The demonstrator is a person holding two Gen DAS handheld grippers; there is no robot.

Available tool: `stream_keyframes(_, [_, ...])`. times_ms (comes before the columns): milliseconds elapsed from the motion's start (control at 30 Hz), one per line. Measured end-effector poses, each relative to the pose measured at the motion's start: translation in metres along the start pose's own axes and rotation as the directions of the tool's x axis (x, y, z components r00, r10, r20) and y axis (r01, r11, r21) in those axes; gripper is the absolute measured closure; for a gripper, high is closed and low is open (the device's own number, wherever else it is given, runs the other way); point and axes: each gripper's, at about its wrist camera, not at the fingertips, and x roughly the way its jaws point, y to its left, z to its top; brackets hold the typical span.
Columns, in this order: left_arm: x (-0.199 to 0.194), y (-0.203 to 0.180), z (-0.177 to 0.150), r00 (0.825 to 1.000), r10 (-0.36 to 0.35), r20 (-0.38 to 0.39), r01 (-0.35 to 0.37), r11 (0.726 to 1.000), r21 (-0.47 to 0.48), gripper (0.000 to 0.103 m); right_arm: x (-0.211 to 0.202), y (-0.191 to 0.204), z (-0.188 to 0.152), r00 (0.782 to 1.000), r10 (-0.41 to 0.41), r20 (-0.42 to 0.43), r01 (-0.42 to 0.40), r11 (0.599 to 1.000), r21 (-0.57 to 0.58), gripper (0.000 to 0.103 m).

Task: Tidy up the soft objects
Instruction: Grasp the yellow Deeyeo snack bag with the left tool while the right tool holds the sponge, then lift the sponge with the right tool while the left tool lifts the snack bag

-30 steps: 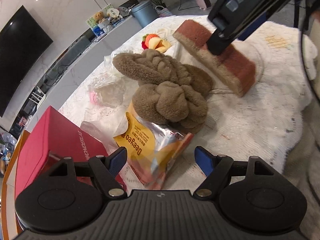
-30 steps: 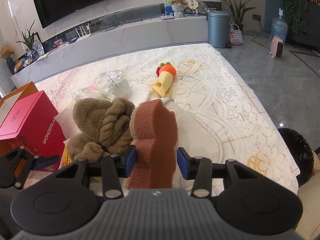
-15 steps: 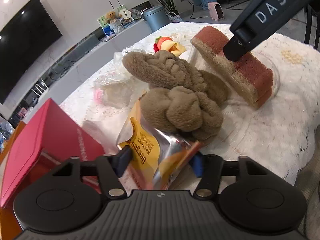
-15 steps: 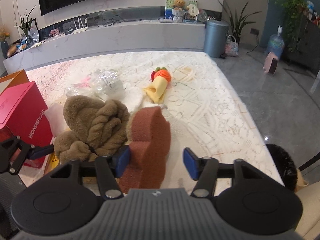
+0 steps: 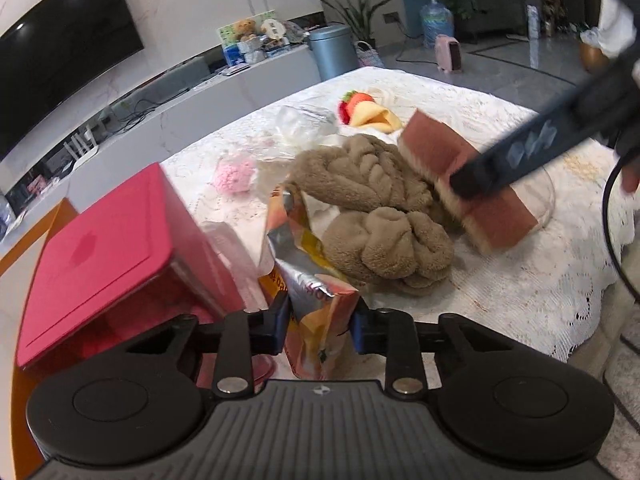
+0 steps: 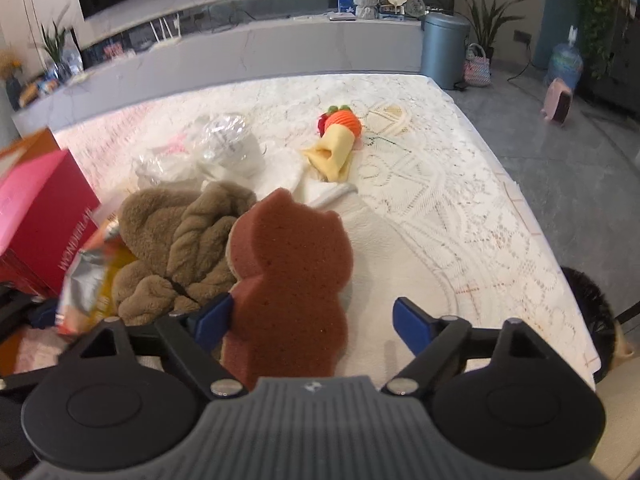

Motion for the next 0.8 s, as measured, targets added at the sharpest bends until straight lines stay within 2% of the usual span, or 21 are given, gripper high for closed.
stream_keyframes(100, [-0.004, 0.011, 0.000, 1.000, 0.001, -0.001, -0.002, 0.998, -0.069, 0.073, 0.017, 0.023, -0.002, 0.998, -0.034, -0.053, 0.030, 0.997, -0.077, 0.011])
stream_keyframes(167, [-0.004, 0.018, -0.002, 1.000, -0.022, -0.009, 0.021, 0.994, -0.107, 0.073, 0.032, 0.033, -0.004, 0.991, -0.061, -0.120, 0.047, 0.992, -0.113, 0.009])
stream_keyframes(233, [-0.003, 0.025, -0.004, 0.999, -0.041, -0.008, 0.040, 0.990, -0.135, 0.073, 0.043, 0.033, -0.005, 0.984, -0.099, -0.145, 0.083, 0.990, -0.116, 0.007])
stream_keyframes(267, [-0.003, 0.026, -0.005, 0.999, -0.046, -0.004, 0.045, 0.989, -0.137, 0.073, 0.044, 0.028, -0.004, 0.984, -0.084, -0.154, 0.071, 0.994, -0.089, 0.009])
stream_keyframes(300, [-0.002, 0.027, -0.005, 0.998, -0.056, 0.000, 0.055, 0.990, -0.130, 0.073, 0.044, 0.020, -0.003, 0.987, -0.038, -0.157, 0.030, 0.998, -0.051, 0.021])
stream_keyframes(333, [-0.002, 0.027, -0.005, 0.998, -0.069, 0.003, 0.069, 0.991, -0.119, 0.071, 0.042, 0.013, -0.004, 0.988, 0.023, -0.154, -0.025, 1.000, -0.008, 0.028])
stream_keyframes(367, [0.001, 0.028, -0.006, 0.997, -0.082, 0.006, 0.082, 0.990, -0.114, 0.069, 0.039, 0.006, -0.004, 0.988, 0.062, -0.142, -0.058, 0.998, 0.031, 0.030])
stream_keyframes(400, [0.004, 0.029, -0.006, 0.997, -0.083, 0.006, 0.083, 0.989, -0.123, 0.067, 0.035, 0.000, -0.005, 0.989, 0.076, -0.127, -0.069, 0.996, 0.060, 0.032])
stream_keyframes(567, [0.006, 0.027, -0.007, 0.998, -0.064, 0.007, 0.065, 0.987, -0.147, 0.069, 0.016, -0.018, -0.011, 0.991, 0.117, -0.072, -0.104, 0.981, 0.161, 0.033])
stream_keyframes(700, [0.003, 0.033, -0.008, 0.997, -0.074, 0.020, 0.076, 0.981, -0.177, 0.073, -0.003, -0.036, -0.017, 0.986, 0.164, 0.003, -0.159, 0.954, 0.256, 0.033])
stream_keyframes(800, [-0.004, 0.034, -0.007, 0.997, -0.066, 0.039, 0.072, 0.980, -0.187, 0.076, -0.016, -0.042, -0.020, 0.980, 0.186, 0.063, -0.197, 0.939, 0.283, 0.033])
